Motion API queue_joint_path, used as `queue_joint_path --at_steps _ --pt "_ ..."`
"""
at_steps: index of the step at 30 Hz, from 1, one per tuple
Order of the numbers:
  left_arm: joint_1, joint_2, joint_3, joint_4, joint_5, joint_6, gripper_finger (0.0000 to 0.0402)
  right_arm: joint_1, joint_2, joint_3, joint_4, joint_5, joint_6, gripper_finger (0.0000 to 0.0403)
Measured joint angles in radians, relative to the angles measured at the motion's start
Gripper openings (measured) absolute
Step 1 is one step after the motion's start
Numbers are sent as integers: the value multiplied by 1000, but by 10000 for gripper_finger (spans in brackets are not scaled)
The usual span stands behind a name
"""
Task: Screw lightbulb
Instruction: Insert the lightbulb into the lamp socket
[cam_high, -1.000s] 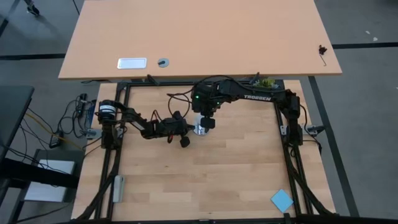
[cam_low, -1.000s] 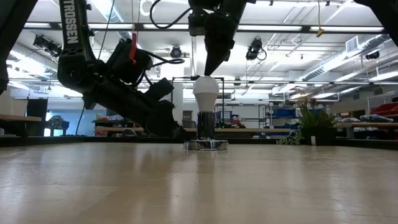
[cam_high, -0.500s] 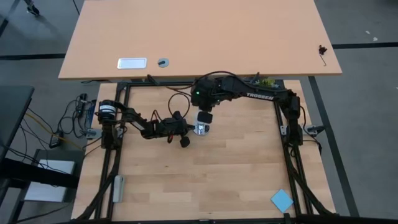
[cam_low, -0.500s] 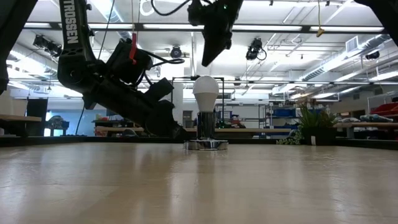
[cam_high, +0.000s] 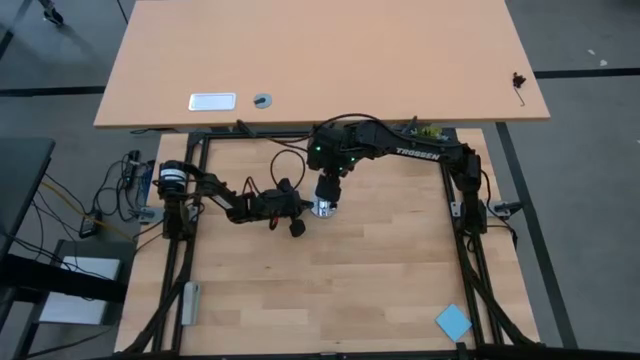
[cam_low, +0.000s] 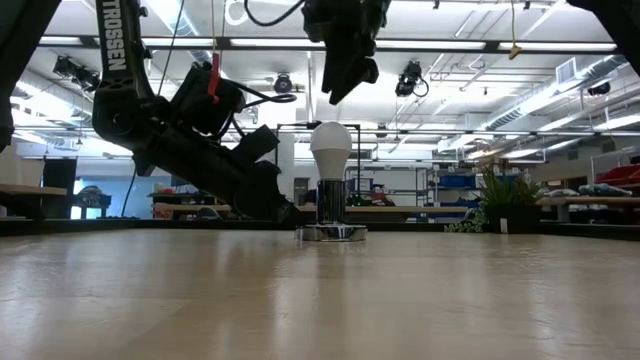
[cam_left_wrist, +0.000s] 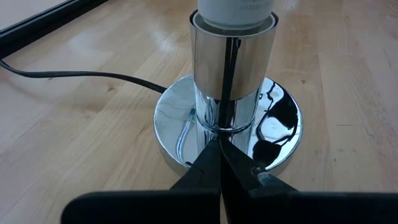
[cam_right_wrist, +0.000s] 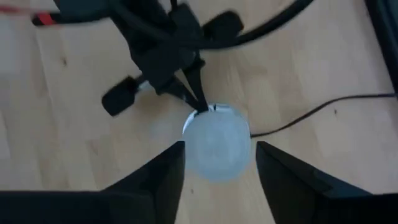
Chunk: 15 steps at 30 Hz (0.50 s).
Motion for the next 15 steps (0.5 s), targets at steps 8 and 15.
queue_joint_path --at_steps 8,15 --pt "5 0 0 2 4 5 1 -1 2 -40 7 2 9 256" --pt "5 0 0 4 9 4 1 -1 2 -76 64 24 -26 259"
